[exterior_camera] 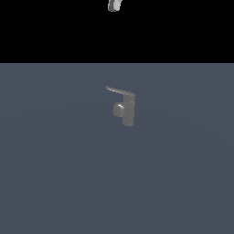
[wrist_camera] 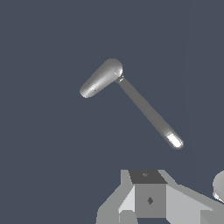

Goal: Turn on the faucet by rotating a designated handle.

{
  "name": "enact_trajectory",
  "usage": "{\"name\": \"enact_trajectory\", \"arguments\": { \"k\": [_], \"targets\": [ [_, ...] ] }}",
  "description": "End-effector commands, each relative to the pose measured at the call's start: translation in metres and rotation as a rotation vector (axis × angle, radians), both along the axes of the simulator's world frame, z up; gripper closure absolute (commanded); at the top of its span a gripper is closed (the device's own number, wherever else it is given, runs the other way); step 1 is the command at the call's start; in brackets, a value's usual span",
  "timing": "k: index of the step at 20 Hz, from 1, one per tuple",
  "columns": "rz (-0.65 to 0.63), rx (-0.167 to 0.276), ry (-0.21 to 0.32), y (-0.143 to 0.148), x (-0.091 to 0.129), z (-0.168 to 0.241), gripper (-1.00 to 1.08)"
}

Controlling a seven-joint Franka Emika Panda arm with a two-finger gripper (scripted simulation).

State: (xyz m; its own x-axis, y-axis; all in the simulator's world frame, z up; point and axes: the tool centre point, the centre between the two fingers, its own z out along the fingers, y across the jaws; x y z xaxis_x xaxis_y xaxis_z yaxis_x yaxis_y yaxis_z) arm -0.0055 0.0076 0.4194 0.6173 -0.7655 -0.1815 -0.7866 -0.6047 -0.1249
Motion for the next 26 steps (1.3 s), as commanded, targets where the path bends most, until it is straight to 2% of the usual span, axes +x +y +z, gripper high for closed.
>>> {"name": "enact_trajectory", "arguments": {
  "k": [1,15,26],
  "targets": [
    [-0.074,-0.004,0.017,-0.001,0.019,-0.015,1.08],
    [-0.467,-0.076,0.088,-0.001,0.11,-0.112,1.08],
    [-0.733,-0.163,0.097,0.003,0.161,-0.197,1.08]
  ]
}}
